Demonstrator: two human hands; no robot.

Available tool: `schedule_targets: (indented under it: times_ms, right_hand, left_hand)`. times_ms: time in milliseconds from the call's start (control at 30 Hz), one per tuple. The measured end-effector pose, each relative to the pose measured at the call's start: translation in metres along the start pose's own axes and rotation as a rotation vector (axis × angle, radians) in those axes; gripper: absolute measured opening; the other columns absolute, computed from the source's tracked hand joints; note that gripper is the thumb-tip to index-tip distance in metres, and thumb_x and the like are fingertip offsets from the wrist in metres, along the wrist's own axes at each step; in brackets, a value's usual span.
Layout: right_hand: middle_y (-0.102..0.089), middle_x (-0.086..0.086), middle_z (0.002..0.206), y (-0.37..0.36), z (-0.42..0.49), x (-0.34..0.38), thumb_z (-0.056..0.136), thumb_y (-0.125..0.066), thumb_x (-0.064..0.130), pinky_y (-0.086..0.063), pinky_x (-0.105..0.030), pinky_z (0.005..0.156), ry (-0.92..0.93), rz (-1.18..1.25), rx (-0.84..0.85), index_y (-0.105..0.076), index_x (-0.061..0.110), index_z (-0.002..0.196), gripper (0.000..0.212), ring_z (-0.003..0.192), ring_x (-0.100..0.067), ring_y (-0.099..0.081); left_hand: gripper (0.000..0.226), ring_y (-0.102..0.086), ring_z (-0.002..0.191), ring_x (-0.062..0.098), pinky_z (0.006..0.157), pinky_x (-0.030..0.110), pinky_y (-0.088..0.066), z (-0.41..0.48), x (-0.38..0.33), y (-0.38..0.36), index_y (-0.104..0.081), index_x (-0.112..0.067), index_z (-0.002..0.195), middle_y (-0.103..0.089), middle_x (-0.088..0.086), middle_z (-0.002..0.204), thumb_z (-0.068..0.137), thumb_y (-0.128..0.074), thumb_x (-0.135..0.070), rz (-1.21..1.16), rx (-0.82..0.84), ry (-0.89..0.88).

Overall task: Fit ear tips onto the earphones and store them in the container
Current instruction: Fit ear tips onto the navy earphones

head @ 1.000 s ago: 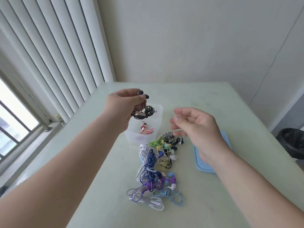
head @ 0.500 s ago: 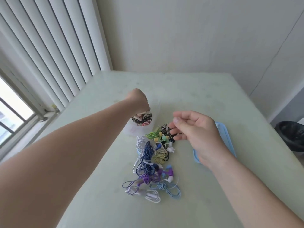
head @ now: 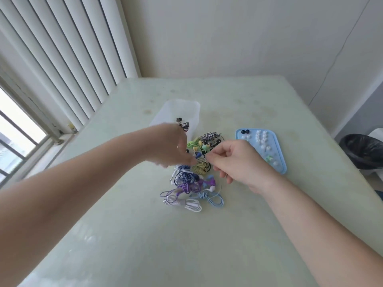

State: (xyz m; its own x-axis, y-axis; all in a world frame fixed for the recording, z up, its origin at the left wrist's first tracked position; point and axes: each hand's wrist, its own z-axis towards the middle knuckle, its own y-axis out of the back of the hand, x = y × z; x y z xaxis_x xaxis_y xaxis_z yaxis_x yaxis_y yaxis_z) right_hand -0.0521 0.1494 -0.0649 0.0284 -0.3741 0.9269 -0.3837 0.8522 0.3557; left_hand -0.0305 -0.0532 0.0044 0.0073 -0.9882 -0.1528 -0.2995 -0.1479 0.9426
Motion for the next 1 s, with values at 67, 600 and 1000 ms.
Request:
schedule_targets:
  times_ms: [67, 600, 1000]
  right_hand:
    - [-0.068, -0.006, 0.069, -0.003, -0.006, -0.002, 0.094, -0.072, 0.024, -0.048, -0.033, 0.048, -0.027, -0.017, 0.072, -0.072, 0.011, 0.090, 0.013, 0.054, -0.017, -0.063]
    - [-0.075, -0.003, 0.086, -0.011, -0.023, -0.015, 0.094, -0.073, 0.018, -0.047, -0.029, 0.051, -0.068, 0.169, 0.089, -0.074, 0.015, 0.101, 0.008, 0.068, -0.022, -0.072]
    - [-0.072, -0.007, 0.119, 0.005, -0.032, 0.020, 0.076, -0.086, 0.015, -0.059, -0.050, 0.092, 0.086, 0.725, 0.172, -0.058, 0.023, 0.138, 0.068, 0.108, -0.031, -0.072]
  left_hand:
    - [0.048, -0.064, 0.086, 0.016, 0.073, 0.030, -0.052, -0.007, 0.003, -0.023, -0.062, -0.027, 0.096, -0.066, -0.011, 0.091, 0.077, -0.076, -0.068, -0.018, -0.006, 0.036]
    - [0.008, -0.061, 0.075, 0.018, 0.060, 0.026, -0.046, -0.022, 0.004, -0.018, -0.069, -0.023, 0.083, -0.068, -0.001, 0.087, 0.084, -0.071, -0.031, -0.526, -0.335, 0.192]
    - [0.041, -0.075, 0.084, 0.033, 0.064, 0.035, -0.060, -0.051, -0.029, 0.029, -0.056, -0.005, 0.119, -0.075, 0.027, 0.102, 0.086, -0.079, -0.003, -1.406, -0.172, -0.073]
